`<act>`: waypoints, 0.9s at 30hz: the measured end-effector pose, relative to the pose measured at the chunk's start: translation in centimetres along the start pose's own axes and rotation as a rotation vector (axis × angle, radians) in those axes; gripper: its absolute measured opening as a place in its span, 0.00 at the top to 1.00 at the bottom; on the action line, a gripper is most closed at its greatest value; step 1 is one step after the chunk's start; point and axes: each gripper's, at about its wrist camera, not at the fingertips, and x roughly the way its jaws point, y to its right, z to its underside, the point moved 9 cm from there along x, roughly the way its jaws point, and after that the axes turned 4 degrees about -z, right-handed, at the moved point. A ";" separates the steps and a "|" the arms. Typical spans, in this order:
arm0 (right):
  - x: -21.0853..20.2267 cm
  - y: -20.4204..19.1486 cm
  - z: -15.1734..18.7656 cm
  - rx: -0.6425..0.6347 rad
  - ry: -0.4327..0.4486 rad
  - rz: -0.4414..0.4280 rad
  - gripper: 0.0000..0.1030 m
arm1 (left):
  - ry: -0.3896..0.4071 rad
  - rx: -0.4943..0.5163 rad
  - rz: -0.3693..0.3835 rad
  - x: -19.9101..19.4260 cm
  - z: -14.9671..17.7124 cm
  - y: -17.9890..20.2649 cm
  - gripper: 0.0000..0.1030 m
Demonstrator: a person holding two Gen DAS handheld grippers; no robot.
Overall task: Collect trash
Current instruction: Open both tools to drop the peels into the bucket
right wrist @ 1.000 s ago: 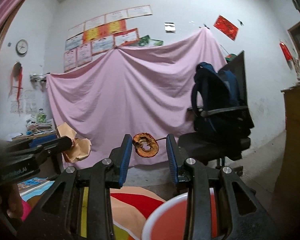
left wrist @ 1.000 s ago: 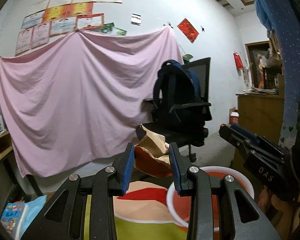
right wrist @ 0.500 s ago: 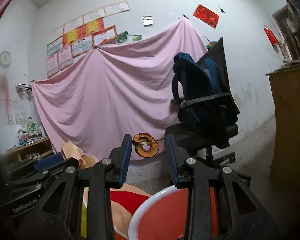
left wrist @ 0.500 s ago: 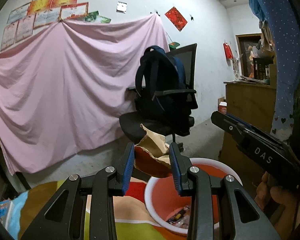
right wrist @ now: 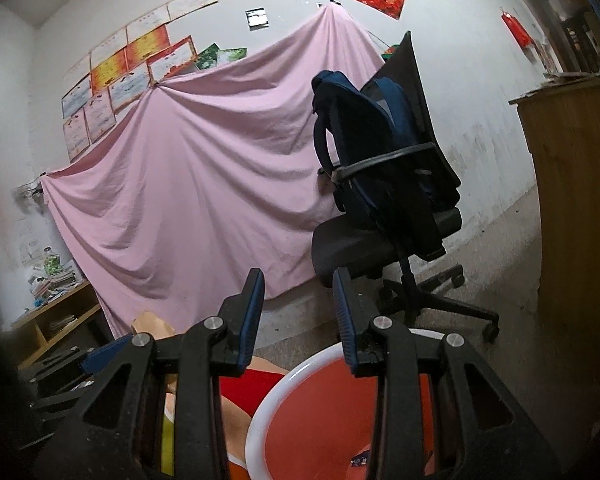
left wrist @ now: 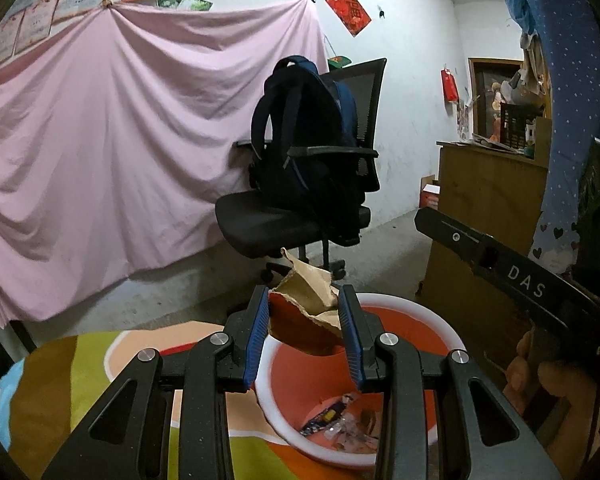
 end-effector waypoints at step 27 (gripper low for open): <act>0.7 0.1 0.6 -0.008 -0.033 0.001 0.37 | -0.049 -0.110 0.009 0.4 0.5 -2.2 0.64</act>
